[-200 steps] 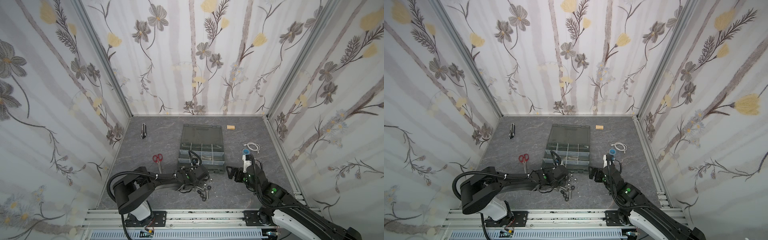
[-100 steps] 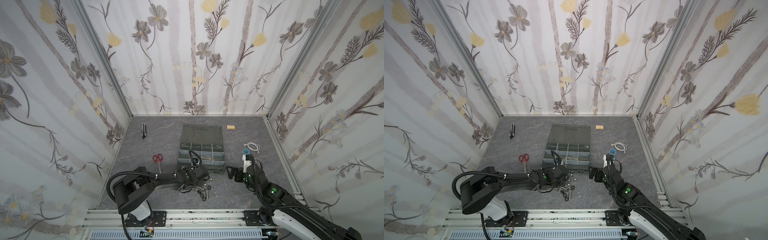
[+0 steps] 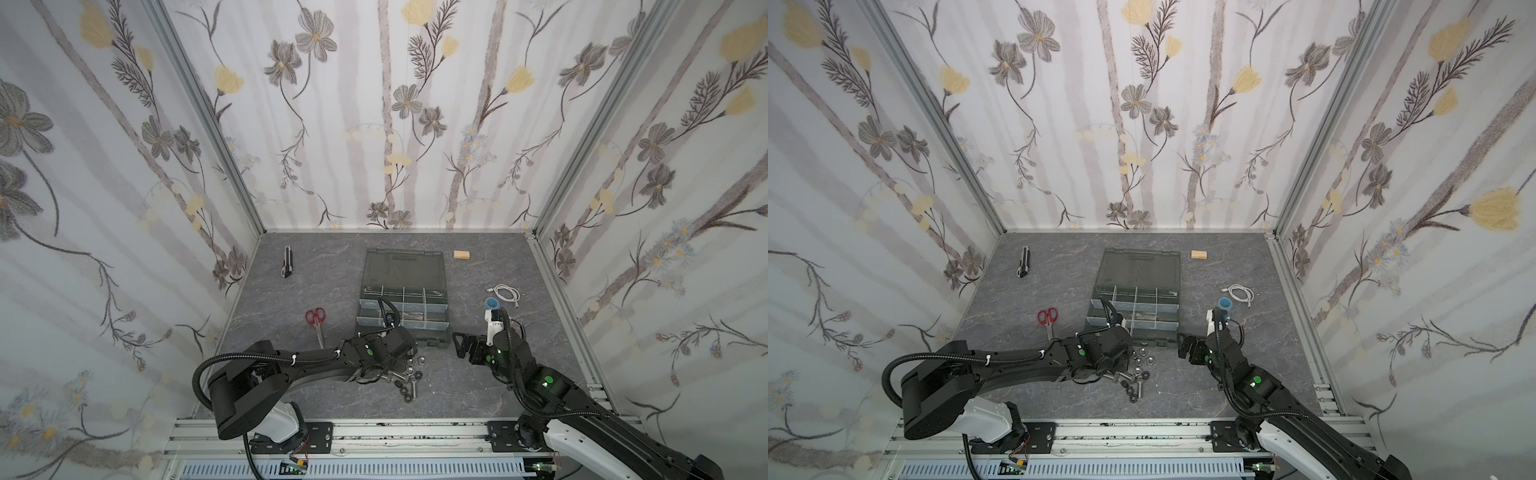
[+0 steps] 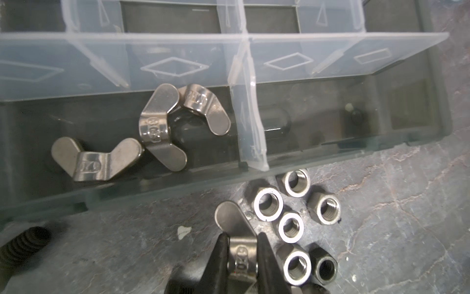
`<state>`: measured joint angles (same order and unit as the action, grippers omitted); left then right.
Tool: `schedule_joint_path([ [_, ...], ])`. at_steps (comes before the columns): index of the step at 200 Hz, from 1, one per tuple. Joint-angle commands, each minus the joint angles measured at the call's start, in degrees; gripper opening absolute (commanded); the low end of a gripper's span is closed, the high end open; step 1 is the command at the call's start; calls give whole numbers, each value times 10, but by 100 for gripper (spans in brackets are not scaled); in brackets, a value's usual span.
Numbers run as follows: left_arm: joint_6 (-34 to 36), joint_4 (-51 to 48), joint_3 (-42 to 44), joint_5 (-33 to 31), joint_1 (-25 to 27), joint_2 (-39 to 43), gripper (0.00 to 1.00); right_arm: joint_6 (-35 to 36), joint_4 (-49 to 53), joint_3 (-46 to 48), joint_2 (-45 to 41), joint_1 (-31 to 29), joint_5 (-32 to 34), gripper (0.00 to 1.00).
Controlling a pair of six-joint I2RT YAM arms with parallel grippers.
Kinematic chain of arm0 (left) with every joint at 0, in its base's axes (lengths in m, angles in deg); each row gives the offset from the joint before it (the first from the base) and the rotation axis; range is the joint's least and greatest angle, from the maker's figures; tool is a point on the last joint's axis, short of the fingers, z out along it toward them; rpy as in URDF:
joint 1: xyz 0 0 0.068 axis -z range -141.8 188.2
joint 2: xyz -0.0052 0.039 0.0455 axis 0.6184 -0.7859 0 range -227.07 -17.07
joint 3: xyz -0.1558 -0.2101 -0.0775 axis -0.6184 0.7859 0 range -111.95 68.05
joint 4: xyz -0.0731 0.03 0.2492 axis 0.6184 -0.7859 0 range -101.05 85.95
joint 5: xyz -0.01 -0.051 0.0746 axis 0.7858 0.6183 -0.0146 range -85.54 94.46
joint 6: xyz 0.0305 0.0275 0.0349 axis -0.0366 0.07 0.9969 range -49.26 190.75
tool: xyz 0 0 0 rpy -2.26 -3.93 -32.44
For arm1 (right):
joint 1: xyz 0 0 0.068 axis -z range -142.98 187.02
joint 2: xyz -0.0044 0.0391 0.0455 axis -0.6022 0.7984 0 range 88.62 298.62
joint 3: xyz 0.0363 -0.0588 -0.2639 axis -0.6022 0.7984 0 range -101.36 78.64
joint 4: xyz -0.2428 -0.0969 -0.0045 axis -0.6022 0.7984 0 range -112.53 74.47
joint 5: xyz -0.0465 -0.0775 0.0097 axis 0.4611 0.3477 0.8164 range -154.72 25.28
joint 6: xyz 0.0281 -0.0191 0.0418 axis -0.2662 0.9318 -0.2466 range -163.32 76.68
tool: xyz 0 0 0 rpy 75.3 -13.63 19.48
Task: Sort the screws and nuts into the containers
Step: 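Carry the wing nut into the nearest compartment and open the left gripper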
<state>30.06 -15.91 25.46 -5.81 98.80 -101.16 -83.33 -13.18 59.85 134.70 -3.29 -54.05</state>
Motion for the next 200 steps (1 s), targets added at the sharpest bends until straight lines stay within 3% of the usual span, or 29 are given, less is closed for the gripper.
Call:
schedule_joint_path([
  [1, 15, -3, -3, 3, -1, 20, 16, -2, -14, -2, -3, 0, 4, 100],
  [53, 20, -3, -16, -14, -9, 68, 16, -4, -10, -2, -9, 1, 5, 100],
  [87, 25, -1, -19, -40, -43, 80, 17, -6, -6, -5, -12, 0, 7, 100],
  [140, 65, 10, -51, -30, -97, 42, 17, -10, 5, -10, -20, 0, 10, 100],
  [177, 74, 15, -62, -24, -104, 17, 18, -12, 14, -11, -28, 0, 14, 100],
  [200, 74, 18, -62, -21, -107, 5, 26, -14, 17, -12, -31, 0, 15, 100],
])
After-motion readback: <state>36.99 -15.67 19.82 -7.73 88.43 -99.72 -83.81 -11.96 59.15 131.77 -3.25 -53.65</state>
